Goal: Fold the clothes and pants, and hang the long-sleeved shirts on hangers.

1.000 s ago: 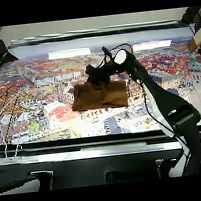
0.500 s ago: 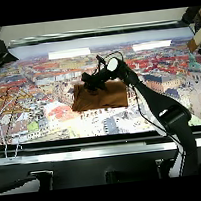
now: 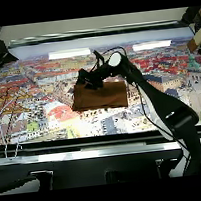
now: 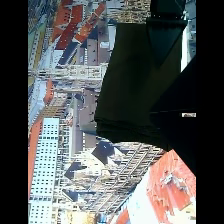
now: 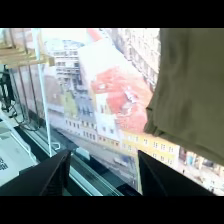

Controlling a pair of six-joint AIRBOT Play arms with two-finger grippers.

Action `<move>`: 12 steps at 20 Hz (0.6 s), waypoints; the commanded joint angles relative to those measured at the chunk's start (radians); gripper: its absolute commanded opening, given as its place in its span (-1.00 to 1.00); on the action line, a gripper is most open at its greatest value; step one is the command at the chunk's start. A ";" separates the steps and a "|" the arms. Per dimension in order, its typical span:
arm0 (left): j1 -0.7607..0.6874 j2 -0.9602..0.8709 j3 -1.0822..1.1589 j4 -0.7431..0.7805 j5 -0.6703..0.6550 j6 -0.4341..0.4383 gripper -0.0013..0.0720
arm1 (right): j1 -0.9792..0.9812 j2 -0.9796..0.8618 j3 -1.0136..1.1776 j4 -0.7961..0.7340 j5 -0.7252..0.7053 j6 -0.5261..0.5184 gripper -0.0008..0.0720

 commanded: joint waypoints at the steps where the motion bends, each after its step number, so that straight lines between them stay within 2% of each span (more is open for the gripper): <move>1: -0.002 0.000 0.000 0.000 0.000 0.000 -0.90 | -0.024 0.090 0.001 -0.100 0.061 -0.022 0.38; 3: -0.002 0.000 0.000 0.000 0.000 0.000 -0.91 | -0.096 0.139 0.001 -0.220 0.161 -0.043 0.38; 4: -0.002 0.000 0.000 0.000 0.000 0.000 -0.91 | -0.150 0.156 0.001 -0.272 0.217 -0.086 0.38; 6: -0.002 0.000 0.000 0.000 0.000 0.000 -0.90 | -0.269 0.166 0.001 -0.285 0.299 -0.204 0.37; 9: -0.002 0.000 0.000 0.000 0.000 0.000 -0.90 | -0.432 0.165 -0.023 -0.333 0.263 -0.368 0.34; 12: -0.002 0.000 0.000 0.000 0.000 0.000 -0.90 | -0.521 0.164 -0.039 -0.432 0.265 -0.296 0.32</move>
